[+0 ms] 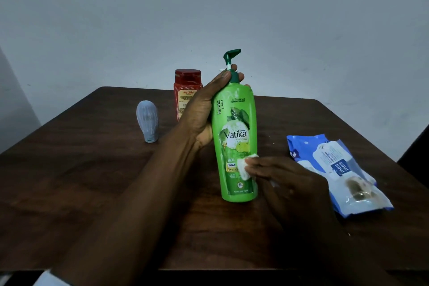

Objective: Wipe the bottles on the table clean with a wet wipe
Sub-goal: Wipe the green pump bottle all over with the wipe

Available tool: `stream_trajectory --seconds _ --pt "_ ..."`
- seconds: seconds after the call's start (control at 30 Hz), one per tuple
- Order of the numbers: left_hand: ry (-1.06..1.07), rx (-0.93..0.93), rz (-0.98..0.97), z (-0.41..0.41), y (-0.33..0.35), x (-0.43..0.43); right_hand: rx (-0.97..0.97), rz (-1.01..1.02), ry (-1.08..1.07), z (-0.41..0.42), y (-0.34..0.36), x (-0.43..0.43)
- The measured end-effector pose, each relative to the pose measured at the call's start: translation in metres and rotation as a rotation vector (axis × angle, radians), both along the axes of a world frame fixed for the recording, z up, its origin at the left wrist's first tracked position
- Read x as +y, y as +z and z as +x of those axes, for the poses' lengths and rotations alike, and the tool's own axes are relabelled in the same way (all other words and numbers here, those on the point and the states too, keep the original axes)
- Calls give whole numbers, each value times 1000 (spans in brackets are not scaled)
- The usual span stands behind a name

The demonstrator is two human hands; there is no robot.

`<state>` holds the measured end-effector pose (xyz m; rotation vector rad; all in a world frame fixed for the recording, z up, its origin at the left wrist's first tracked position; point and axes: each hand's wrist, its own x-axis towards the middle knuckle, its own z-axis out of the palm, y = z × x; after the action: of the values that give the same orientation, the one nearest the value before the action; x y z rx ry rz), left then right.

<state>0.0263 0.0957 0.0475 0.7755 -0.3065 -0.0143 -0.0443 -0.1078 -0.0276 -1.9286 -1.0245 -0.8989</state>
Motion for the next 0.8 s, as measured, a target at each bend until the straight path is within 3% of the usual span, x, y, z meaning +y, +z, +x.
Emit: stream_trajectory --seconds 0.2,0.53,0.8 --pt "9 -10 4 -1 -1 0 2 -7 -69 -1 11 2" --pt "-58 24 -27 -5 -5 -10 61 176 -70 59 101 36" --pt "-71 13 -53 -10 -3 -12 100 144 -67 63 105 36"
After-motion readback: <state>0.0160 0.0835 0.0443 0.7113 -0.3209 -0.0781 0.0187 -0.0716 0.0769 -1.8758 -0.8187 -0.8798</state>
